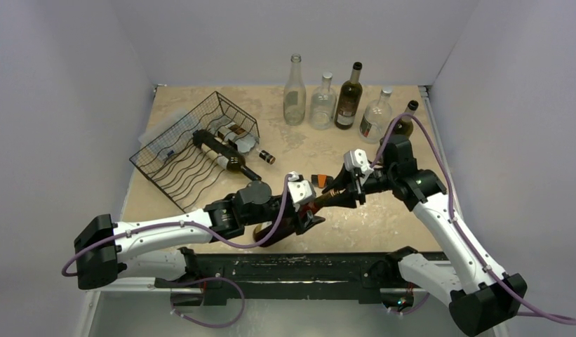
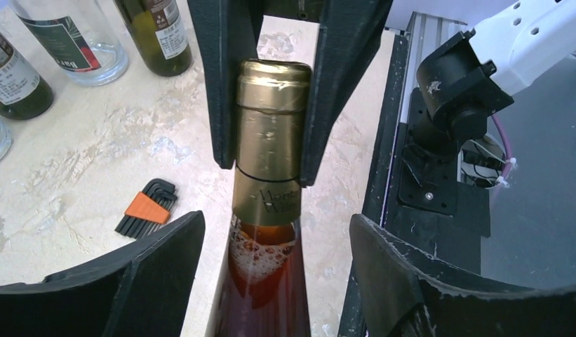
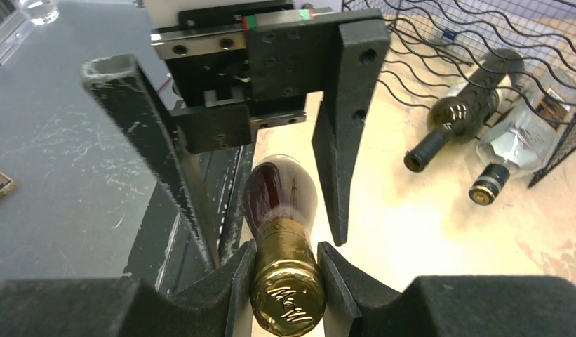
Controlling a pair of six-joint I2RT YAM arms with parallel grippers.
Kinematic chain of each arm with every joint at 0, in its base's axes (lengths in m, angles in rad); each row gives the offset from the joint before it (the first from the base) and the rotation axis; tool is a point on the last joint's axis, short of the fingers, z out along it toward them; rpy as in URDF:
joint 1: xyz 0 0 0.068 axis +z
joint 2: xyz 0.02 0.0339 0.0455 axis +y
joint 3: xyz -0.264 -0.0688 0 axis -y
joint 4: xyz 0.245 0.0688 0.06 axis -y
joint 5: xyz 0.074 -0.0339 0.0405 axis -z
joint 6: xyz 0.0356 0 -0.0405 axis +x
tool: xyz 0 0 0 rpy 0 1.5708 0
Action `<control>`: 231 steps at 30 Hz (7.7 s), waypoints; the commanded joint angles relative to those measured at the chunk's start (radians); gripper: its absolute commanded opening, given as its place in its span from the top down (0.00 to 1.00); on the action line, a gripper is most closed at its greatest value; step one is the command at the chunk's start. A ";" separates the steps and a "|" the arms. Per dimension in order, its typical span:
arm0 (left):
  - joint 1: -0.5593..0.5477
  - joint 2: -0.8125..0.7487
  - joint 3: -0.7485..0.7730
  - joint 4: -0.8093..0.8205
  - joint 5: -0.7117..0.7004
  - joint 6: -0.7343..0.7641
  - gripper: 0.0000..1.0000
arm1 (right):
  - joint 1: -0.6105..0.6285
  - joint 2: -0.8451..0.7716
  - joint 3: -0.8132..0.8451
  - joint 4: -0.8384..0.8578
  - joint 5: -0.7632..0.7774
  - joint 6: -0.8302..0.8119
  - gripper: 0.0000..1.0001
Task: Take the wine bottle off the wine rack
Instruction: Place the wine bottle at the center of the board, then pick up the wine bottle from the wine rack.
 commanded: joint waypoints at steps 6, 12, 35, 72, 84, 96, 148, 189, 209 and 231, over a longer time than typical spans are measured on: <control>0.005 -0.093 0.005 0.049 -0.034 -0.008 0.18 | -0.061 0.001 0.141 0.018 0.023 0.069 1.00; 0.028 -0.215 -0.001 -0.075 -0.081 0.022 0.16 | -0.091 0.032 0.262 -0.092 0.061 0.055 1.00; 0.210 -0.447 0.088 -0.699 -0.247 0.252 0.13 | -0.099 0.097 0.501 -0.239 0.401 0.094 1.00; 0.209 -0.546 0.038 -0.797 -0.384 0.314 0.13 | -0.263 0.377 0.831 -0.134 0.630 0.114 1.00; 0.208 -0.551 0.036 -0.796 -0.392 0.317 0.12 | -0.269 0.532 0.974 -0.045 0.625 0.169 1.00; 0.208 -0.539 0.033 -0.795 -0.401 0.321 0.12 | -0.269 0.668 1.087 0.040 0.675 0.218 1.00; 0.210 -0.577 0.022 -0.778 -0.406 0.302 0.08 | -0.278 0.343 0.779 0.211 0.510 0.352 0.02; 0.219 -0.622 -0.018 -0.675 -0.534 -0.705 0.00 | -0.337 -0.351 -0.254 0.401 0.238 0.325 0.01; 0.220 -0.600 -0.065 -0.694 -0.588 -0.816 0.00 | -0.337 -0.352 -0.281 0.429 0.243 0.325 0.01; 0.220 -0.463 -0.010 -0.808 -0.745 -1.025 0.00 | -0.337 -0.350 -0.294 0.443 0.246 0.323 0.01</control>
